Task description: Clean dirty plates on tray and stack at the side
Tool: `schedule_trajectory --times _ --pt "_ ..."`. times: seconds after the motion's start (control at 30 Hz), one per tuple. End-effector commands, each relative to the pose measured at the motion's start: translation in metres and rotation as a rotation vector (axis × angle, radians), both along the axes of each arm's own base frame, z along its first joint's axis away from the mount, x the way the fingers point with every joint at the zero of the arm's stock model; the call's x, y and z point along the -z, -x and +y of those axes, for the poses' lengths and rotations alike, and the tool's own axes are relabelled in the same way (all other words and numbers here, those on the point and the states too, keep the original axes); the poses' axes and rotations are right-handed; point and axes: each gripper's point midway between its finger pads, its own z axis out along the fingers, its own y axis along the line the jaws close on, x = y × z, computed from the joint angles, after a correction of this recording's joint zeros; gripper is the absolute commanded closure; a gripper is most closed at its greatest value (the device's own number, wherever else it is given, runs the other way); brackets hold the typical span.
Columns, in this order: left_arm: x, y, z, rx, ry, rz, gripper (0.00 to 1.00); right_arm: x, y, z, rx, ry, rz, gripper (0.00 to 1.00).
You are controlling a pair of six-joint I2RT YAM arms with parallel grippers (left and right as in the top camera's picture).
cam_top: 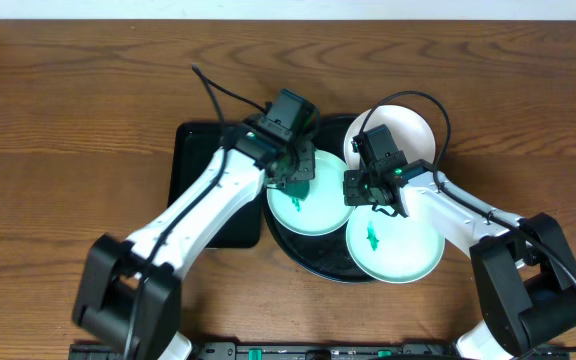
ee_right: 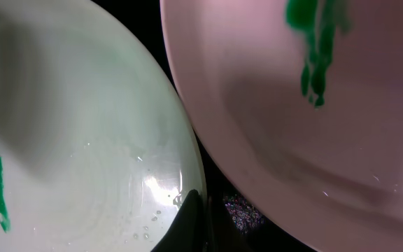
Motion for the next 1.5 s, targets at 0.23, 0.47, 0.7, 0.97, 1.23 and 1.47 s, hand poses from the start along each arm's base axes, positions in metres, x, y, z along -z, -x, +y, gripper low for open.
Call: schedule_trajectory --times 0.23,0.47,0.7,0.97,1.23,1.47 --pt "0.037 -0.002 0.015 -0.076 -0.106 0.052 0.93 -0.009 -0.003 0.002 -0.007 0.004 -0.031 0.99" --pt "0.048 0.003 0.017 -0.075 -0.122 0.078 0.93 -0.009 -0.003 0.002 -0.007 0.004 -0.031 0.99" --pt "0.063 0.003 0.017 -0.074 -0.137 0.101 0.93 -0.009 -0.003 0.002 -0.007 0.004 -0.031 0.99" --pt "0.082 0.003 0.017 -0.073 -0.156 0.130 0.93 -0.009 -0.003 0.002 -0.007 0.004 -0.031 0.99" --pt "0.117 0.011 0.019 -0.065 -0.198 0.206 0.93 -0.009 -0.003 0.002 -0.007 0.004 -0.031 0.99" --pt "0.131 0.023 0.010 -0.031 -0.172 0.269 0.93 -0.009 -0.002 0.004 -0.012 -0.005 -0.028 0.99"
